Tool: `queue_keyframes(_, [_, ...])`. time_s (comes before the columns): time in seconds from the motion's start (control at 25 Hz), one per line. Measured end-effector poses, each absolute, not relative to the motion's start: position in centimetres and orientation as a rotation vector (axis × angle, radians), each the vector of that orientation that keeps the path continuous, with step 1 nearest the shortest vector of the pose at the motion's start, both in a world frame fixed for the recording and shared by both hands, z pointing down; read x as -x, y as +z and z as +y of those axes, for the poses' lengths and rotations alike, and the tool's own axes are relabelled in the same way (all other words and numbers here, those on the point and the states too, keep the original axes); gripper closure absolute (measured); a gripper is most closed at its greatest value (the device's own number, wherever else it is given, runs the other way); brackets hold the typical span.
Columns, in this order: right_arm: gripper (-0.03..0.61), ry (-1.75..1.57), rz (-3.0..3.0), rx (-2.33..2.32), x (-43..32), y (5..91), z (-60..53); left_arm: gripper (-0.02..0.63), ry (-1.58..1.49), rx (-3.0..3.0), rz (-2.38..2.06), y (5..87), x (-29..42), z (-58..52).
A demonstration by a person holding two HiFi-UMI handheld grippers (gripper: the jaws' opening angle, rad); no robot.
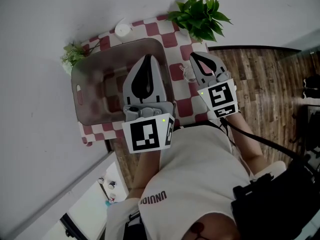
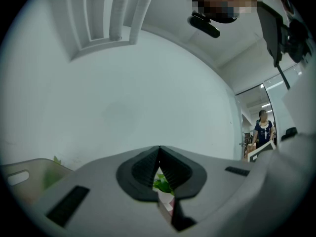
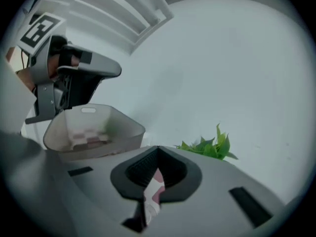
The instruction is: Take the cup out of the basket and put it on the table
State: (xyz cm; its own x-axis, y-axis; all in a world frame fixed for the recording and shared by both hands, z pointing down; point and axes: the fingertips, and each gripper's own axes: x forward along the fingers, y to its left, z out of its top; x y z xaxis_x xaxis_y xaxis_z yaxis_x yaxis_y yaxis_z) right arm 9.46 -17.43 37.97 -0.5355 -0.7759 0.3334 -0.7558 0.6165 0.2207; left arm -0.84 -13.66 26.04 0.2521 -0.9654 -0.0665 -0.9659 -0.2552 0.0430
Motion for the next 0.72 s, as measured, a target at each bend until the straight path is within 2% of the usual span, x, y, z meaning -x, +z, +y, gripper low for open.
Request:
queue_keyframes(0.4, [0.563,-0.088,-2.554,-1.445,-10.7,32.1,-17.8,0.601,0.132,2.477,1.911,25.9,0.8,-13.2])
queue_keyframes(0.72, [0.563,-0.138,-2.564,-1.479,-10.9,30.7,-17.5,0.601,0.14,2.475,1.908,25.8,0.8,-12.9])
